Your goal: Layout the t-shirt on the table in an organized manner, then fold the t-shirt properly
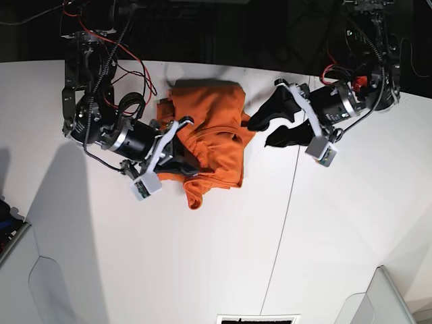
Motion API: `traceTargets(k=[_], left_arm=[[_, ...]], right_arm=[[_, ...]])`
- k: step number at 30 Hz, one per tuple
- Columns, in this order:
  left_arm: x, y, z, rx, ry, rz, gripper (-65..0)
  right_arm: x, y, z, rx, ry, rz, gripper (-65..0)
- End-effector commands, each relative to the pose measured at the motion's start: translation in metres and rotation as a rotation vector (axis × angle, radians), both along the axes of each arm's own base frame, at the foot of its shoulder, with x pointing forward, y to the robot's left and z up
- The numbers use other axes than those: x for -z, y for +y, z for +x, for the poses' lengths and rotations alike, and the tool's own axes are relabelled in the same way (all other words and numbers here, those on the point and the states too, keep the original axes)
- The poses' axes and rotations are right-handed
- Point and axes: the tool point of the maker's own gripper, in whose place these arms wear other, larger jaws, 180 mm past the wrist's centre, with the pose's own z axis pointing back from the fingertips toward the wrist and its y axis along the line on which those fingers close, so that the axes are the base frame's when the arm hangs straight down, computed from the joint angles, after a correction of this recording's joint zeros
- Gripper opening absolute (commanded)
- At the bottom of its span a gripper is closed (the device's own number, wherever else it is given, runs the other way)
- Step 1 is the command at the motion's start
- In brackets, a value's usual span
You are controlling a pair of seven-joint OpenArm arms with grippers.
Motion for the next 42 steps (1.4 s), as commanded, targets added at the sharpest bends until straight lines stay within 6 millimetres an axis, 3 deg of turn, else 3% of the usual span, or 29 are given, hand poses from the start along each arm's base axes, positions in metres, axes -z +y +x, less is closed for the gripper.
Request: traceTargets(k=[1,5,9,18,23,28,31,34,38,42], left_arm=[[-0.011,0.006,-0.004,0.001,-0.030,-0.009,-25.7],[0.000,0.041,-0.037,-0.045,0.037,0.078,-25.7],[0.010,0.069,-0.071,-0.109,0.128,0.112,-25.7],[0.040,0.089,-0.144,-0.153,0.342,0.168,-25.7],[0.079,0.117,-0.172,-0.240,0.460,0.210,-25.7],[0.134,0.148,-0.203,-0.359,0.573,0.249,-25.7],[0.176,0.147,-0.228,-0.338,0.676,0.284,-25.7],[0.214,0.126,-0.247,-0.282,0.766,0.276,-25.7],[0.254,0.094,-0.259,-0.168,0.823,0.282,-25.7],[0.285,0.084,-0.256,-0.161,0.864,0.360,-25.7]], right_arm=[[-0.010,-0.007,-0.002,0.007,-0.027,0.021,-65.0],[0.001,-0.035,-0.032,0.035,0.024,0.007,-65.0],[0.022,-0.056,-0.077,0.042,0.120,-0.043,-65.0],[0.066,-0.076,-0.186,-0.005,0.377,-0.121,-65.0],[0.086,-0.080,-0.234,-0.019,0.497,-0.164,-65.0],[0.117,-0.089,-0.272,-0.037,0.589,-0.249,-65.0],[0.138,-0.093,-0.281,-0.039,0.611,-0.285,-65.0],[0.165,-0.100,-0.288,-0.061,0.660,-0.353,-65.0],[0.196,-0.102,-0.298,-0.086,0.744,-0.391,-65.0],[0.225,-0.110,-0.313,-0.121,0.832,-0.467,-65.0]])
